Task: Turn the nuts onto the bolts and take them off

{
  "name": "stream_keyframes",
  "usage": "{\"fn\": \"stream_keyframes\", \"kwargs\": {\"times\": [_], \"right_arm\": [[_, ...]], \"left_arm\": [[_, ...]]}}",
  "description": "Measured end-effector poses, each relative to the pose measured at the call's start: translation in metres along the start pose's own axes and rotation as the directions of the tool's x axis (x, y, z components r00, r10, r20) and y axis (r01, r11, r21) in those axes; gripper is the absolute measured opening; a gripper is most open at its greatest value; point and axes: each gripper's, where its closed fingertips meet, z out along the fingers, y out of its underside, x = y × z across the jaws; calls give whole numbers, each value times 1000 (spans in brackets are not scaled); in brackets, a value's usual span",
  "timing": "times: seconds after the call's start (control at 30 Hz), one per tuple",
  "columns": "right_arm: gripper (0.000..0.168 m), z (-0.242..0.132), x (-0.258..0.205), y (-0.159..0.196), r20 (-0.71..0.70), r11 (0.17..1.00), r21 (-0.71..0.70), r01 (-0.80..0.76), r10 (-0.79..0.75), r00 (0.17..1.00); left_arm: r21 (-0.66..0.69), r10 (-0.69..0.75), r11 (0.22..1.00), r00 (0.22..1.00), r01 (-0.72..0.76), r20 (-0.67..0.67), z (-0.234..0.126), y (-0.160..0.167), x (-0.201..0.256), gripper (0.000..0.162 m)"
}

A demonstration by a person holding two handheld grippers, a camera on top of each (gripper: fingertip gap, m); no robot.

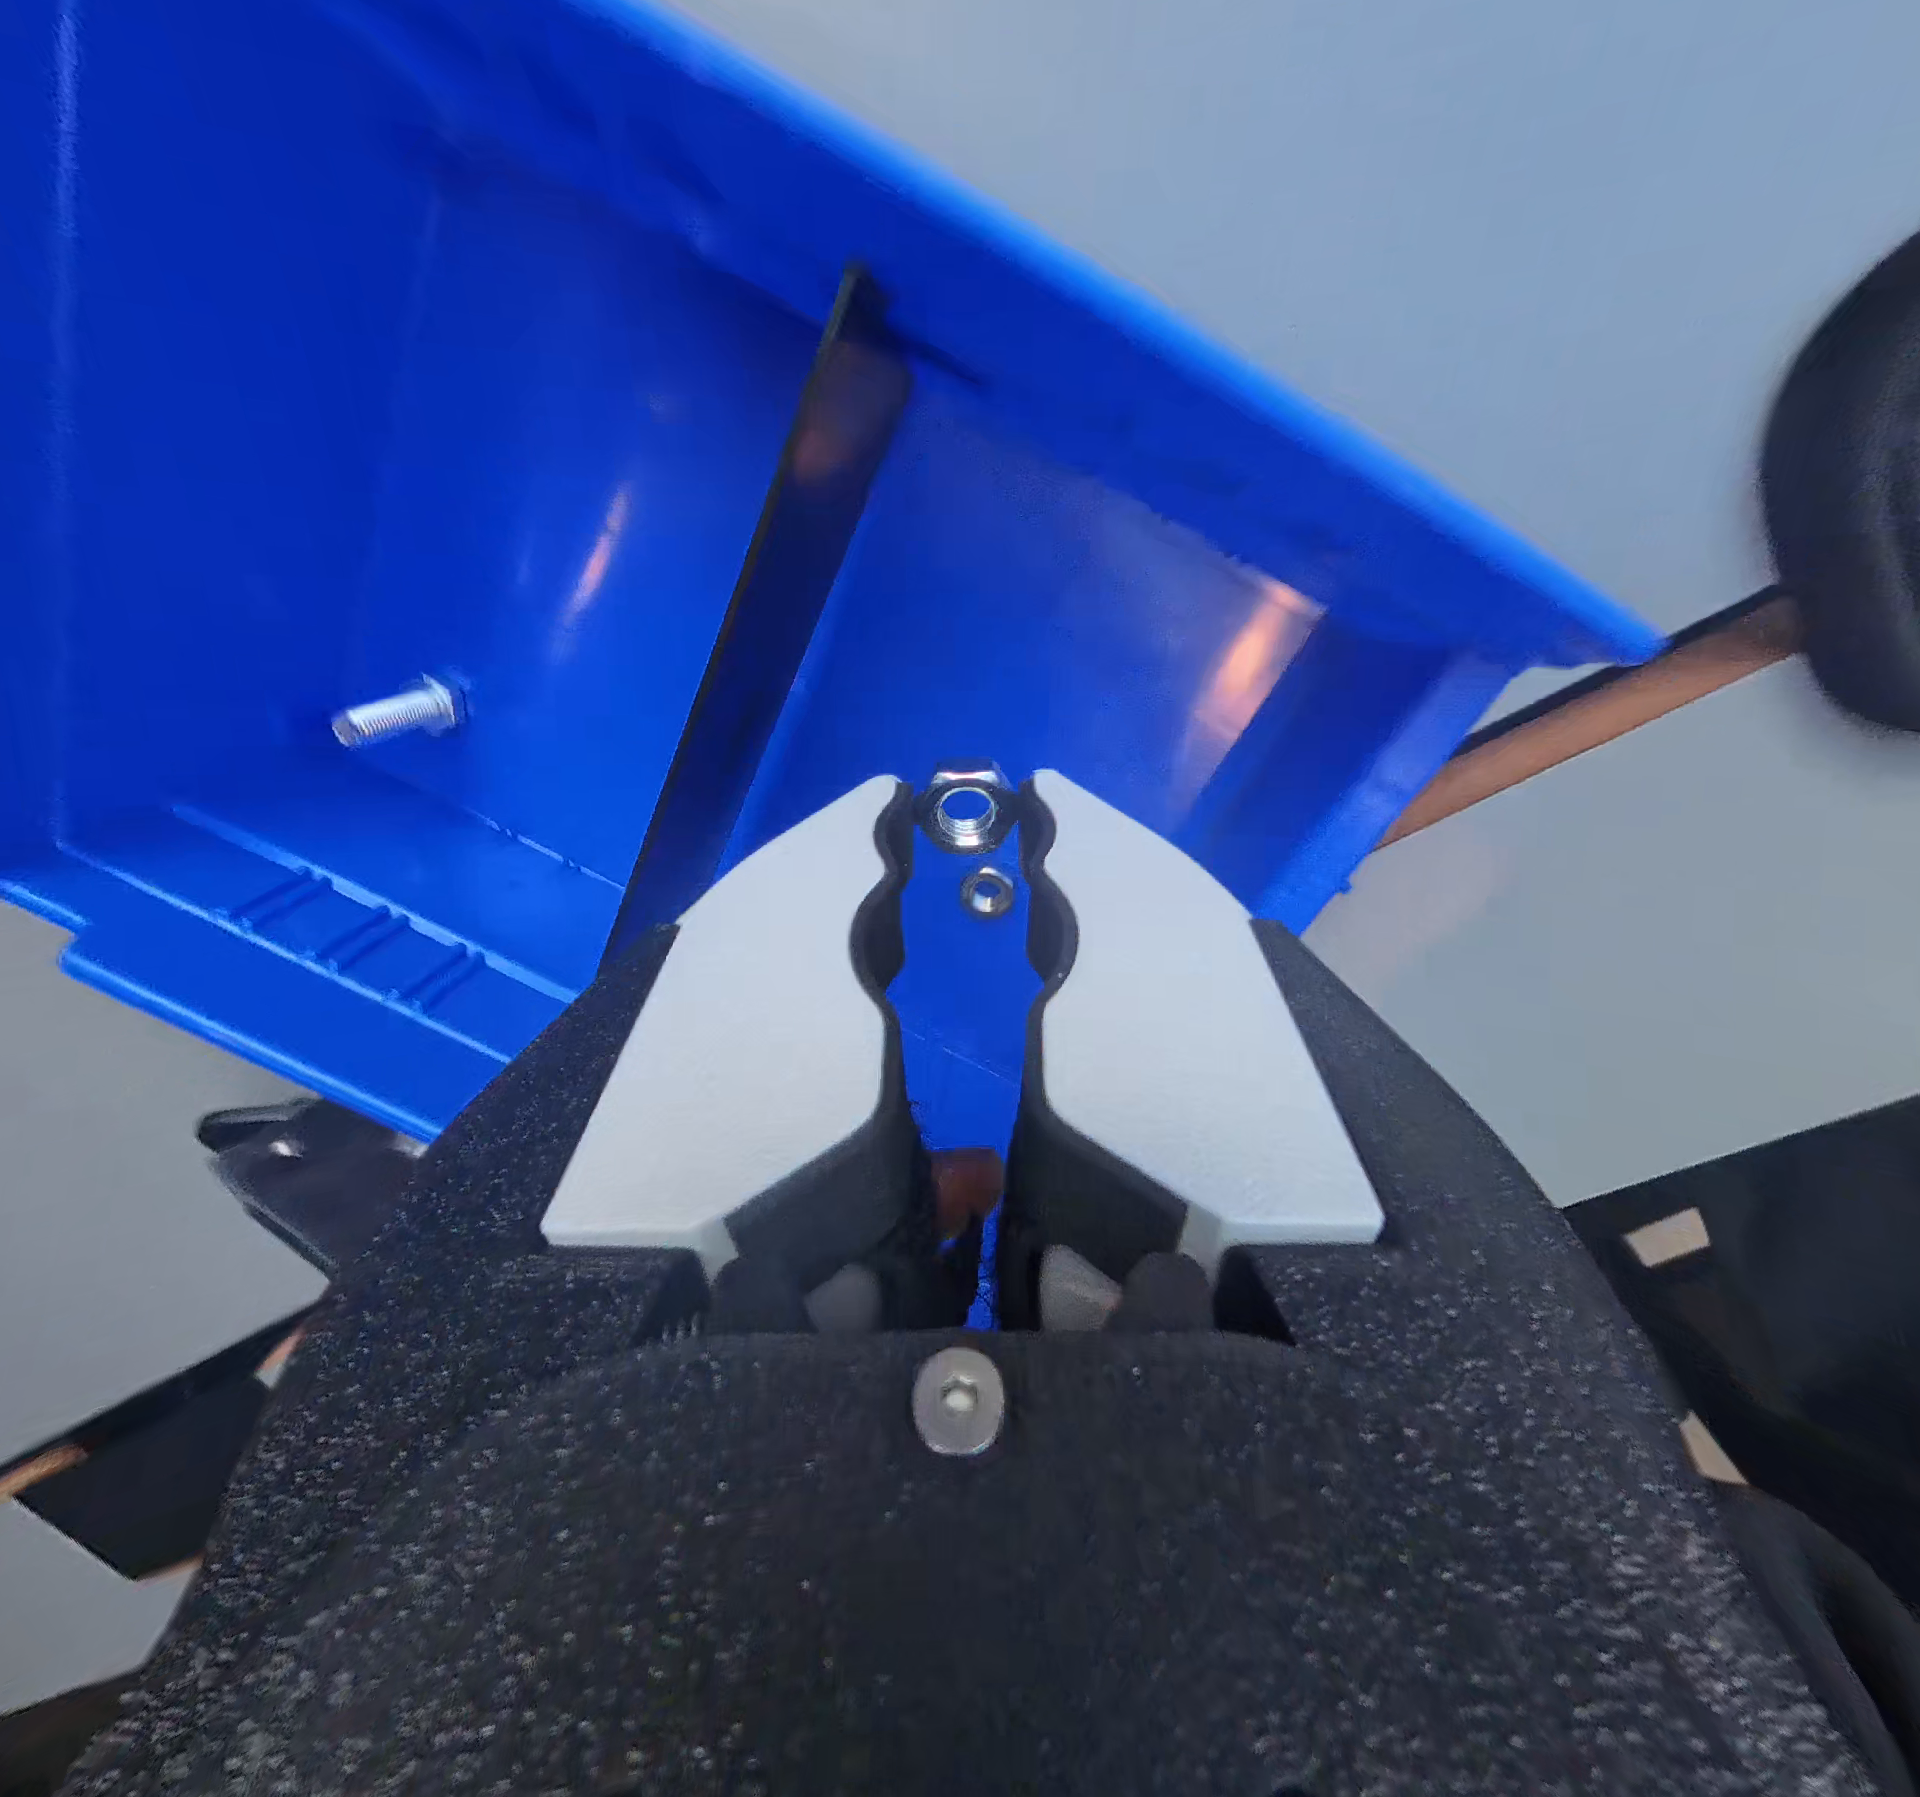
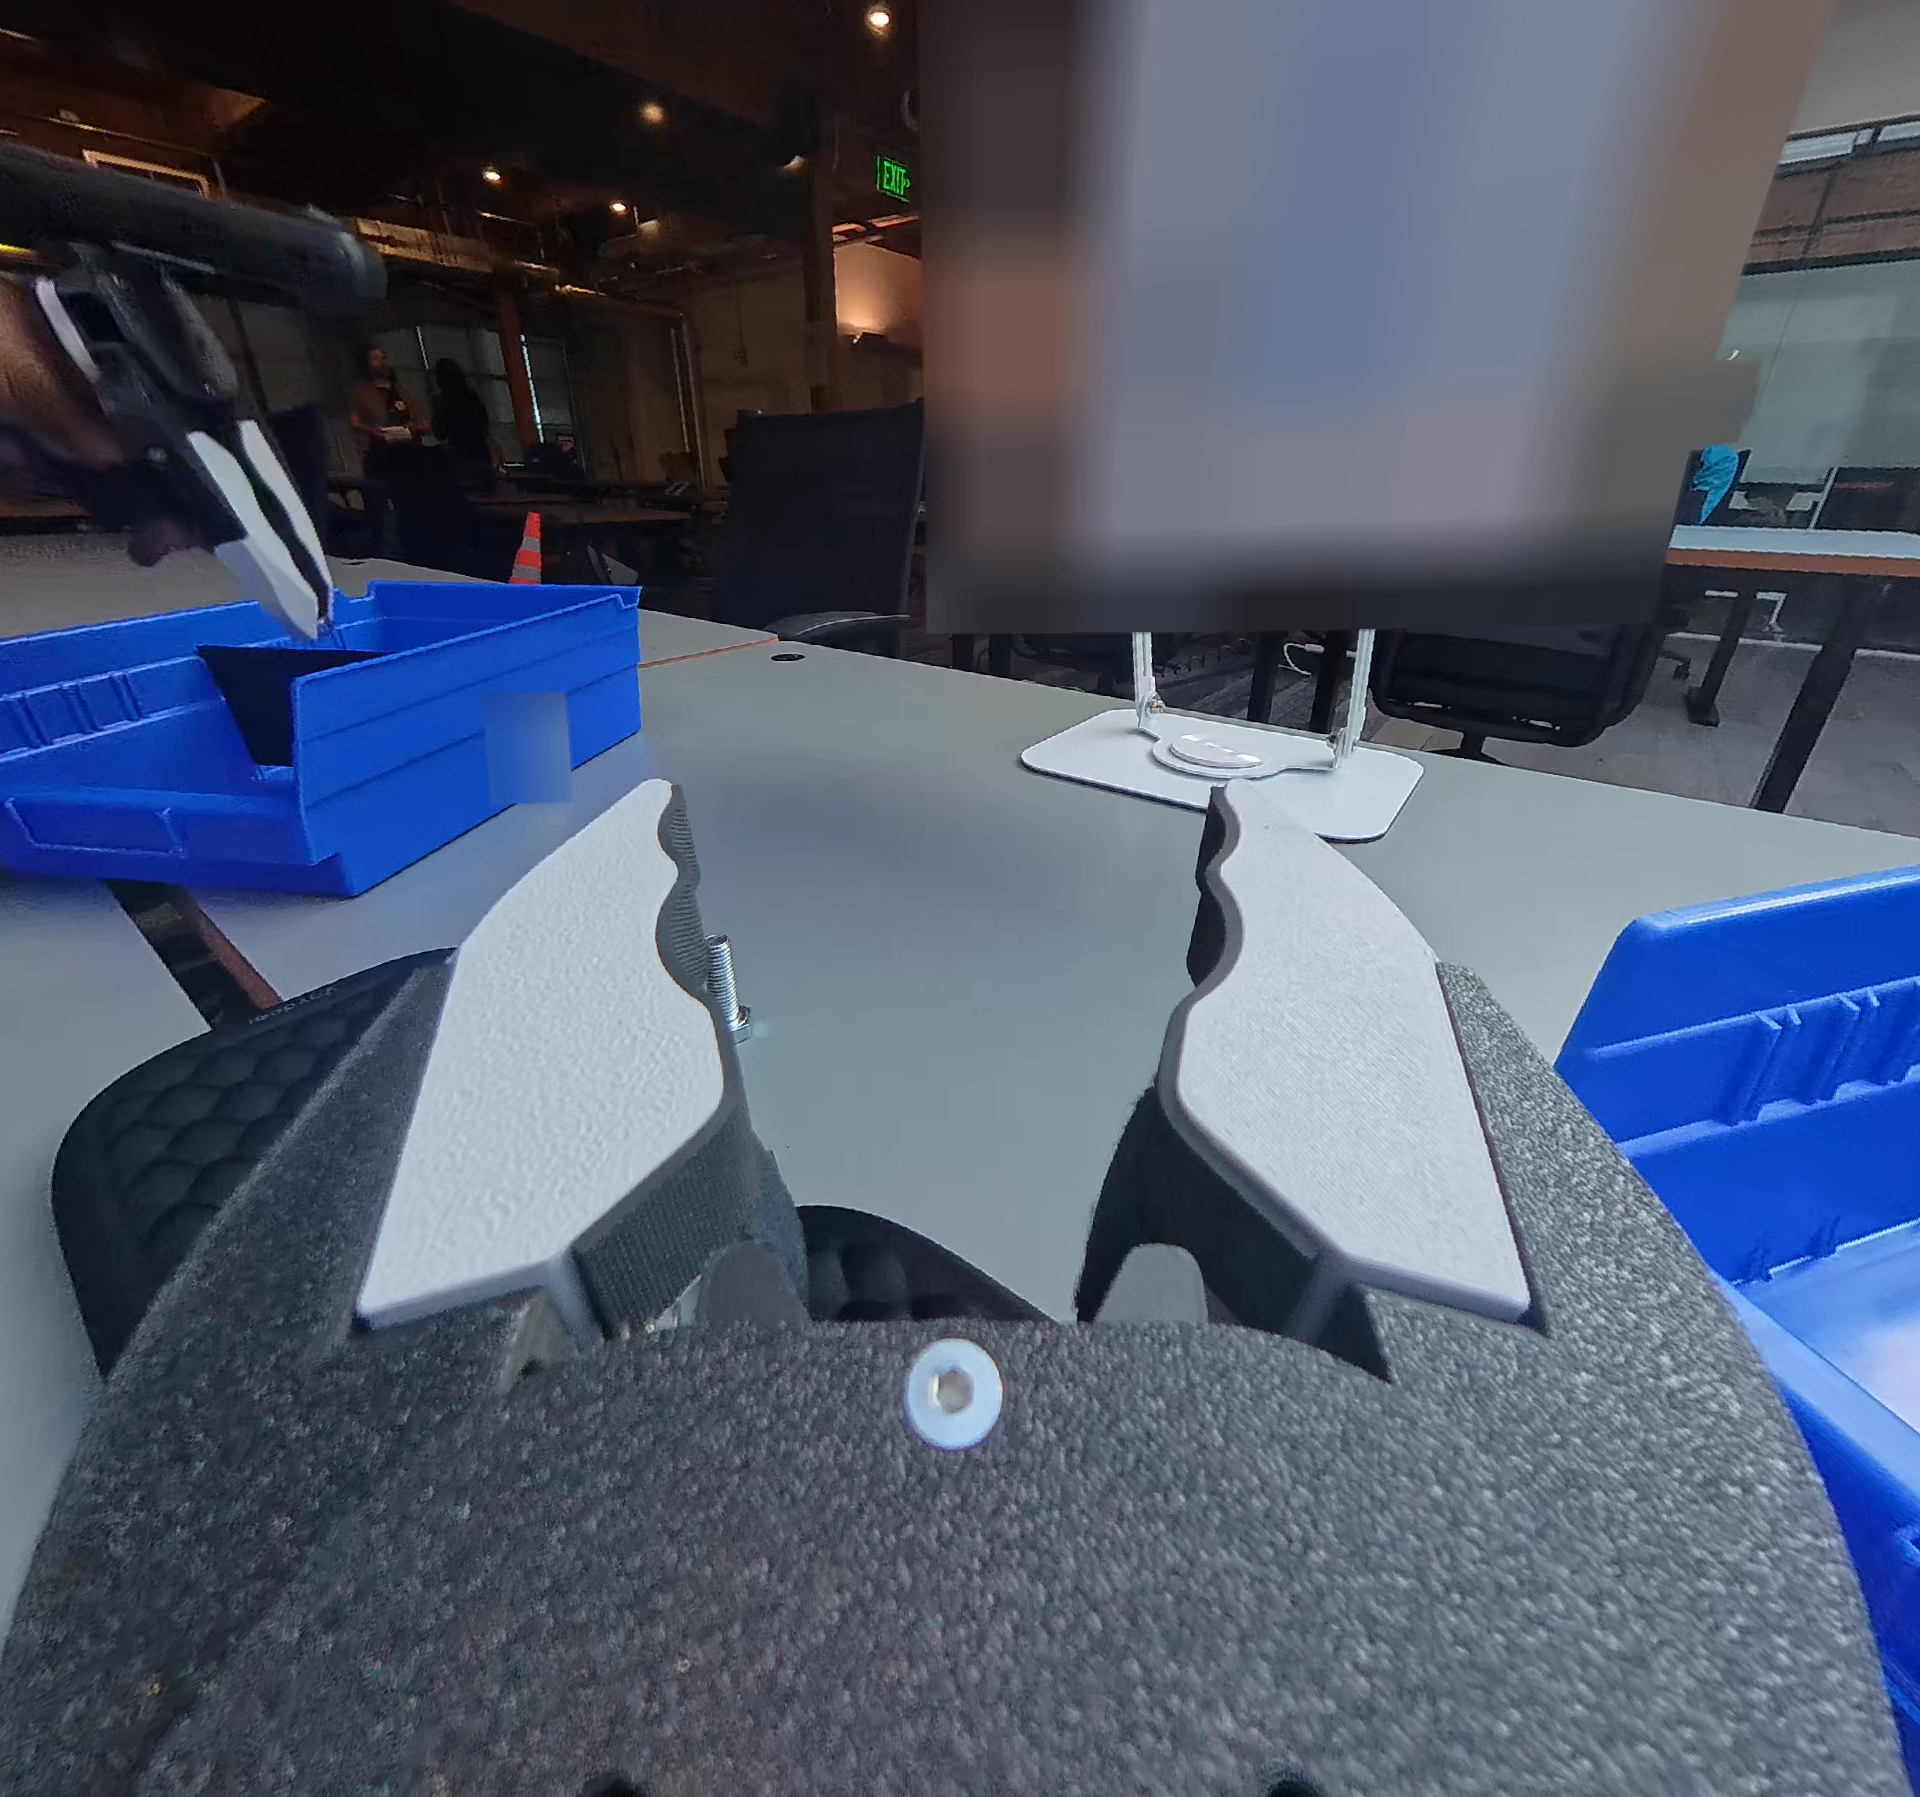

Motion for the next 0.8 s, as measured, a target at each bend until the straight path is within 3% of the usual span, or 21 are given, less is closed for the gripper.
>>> {"fn": "stream_keyframes", "kwargs": {"times": [0.17,0.4,0.57,0.8], "right_arm": [[92,0,1,0,-4,1000,2,-1,1,1000],[91,-1,2,0,-10,1000,6,-8,8,1000],[91,-1,3,-1,-14,1000,9,-16,16,1000],[91,-1,3,-1,-14,1000,11,-19,19,1000]], "left_arm": [[116,277,956,960,-271,-35,-30,-69,68,19],[185,557,825,825,-535,-100,-16,-141,171,19],[168,665,746,732,-644,-145,14,-168,224,19],[123,727,683,652,-720,-216,55,-179,271,19]]}}
